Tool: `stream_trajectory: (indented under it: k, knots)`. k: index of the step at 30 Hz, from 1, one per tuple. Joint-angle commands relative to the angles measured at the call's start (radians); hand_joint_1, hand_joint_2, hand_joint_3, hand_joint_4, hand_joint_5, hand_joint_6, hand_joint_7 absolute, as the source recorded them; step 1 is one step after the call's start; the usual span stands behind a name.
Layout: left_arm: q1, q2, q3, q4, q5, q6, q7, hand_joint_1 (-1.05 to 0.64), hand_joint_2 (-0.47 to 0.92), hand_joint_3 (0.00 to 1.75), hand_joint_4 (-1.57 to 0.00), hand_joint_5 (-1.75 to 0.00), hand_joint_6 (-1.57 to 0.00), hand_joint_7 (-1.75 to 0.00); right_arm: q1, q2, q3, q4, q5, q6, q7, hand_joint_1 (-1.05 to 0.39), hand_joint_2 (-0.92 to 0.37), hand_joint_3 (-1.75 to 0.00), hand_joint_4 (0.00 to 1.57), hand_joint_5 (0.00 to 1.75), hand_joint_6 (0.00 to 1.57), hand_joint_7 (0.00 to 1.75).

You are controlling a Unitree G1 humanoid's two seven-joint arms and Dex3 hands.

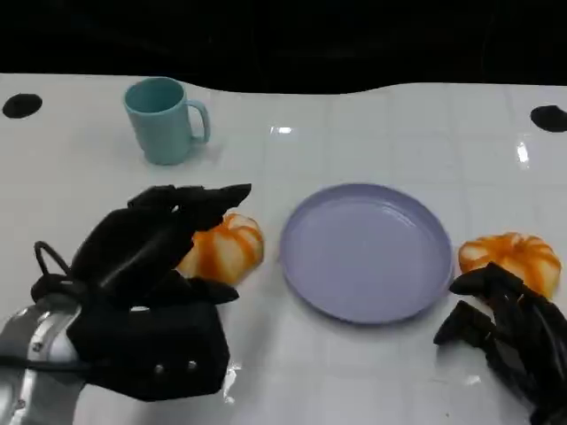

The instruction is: Grasp the bread from the table and place it into the plate.

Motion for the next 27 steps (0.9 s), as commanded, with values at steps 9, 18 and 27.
stream_trajectory:
  k: [9, 18, 27]
  knots:
    - [-0.144, 0.062, -0.123, 0.126, 0.188, 0.098, -0.016, -0.56, 0.87, 0.00, 0.00, -0.12, -0.19, 0.00, 0.005, -0.021, -0.003, 0.012, -0.005, 0.013, -0.008, -0.54, -0.92, -0.20, 0.65, 1.55, 0.64, 1.19]
    - [-0.261, 0.032, -0.200, 0.317, 0.192, 0.140, -0.016, -0.52, 0.88, 0.00, -0.02, -0.10, -0.18, 0.00, 0.002, -0.025, -0.006, 0.015, 0.004, 0.021, 0.009, -0.54, -0.92, -0.20, 0.63, 1.56, 0.61, 1.19]
    - [-0.441, -0.066, -0.285, 0.706, 0.158, 0.117, 0.027, -0.56, 0.85, 0.00, -0.04, -0.09, -0.15, 0.00, 0.013, -0.024, -0.001, -0.005, 0.000, 0.036, -0.005, -0.54, -0.92, -0.18, 0.62, 1.56, 0.62, 1.20]
